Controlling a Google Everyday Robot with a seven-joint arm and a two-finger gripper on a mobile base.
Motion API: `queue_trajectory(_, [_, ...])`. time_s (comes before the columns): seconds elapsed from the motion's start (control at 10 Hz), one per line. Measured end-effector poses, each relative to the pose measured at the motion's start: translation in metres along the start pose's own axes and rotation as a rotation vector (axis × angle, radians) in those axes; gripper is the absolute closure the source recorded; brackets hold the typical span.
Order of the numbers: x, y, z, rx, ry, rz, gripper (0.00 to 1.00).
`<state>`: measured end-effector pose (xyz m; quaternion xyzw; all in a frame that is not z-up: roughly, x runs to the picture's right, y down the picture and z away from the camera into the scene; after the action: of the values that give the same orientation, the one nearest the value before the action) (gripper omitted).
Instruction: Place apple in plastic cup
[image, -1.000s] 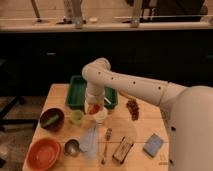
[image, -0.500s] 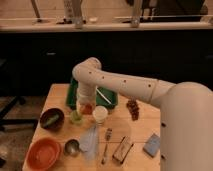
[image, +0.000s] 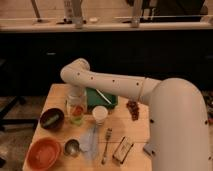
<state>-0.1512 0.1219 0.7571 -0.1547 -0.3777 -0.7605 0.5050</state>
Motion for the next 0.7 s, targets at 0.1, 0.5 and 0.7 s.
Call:
queue_trajectory(0.1, [0.001, -0.002, 0.007, 0.001, -0.003, 0.022, 1.00])
queue_trajectory(0.5, [0.001, -0.013, 0.030, -0.003, -0.023, 0.073, 1.00])
queue_trajectory(0.7, [0.004, -0.019, 0.039, -0.007, -0.034, 0.075, 1.00])
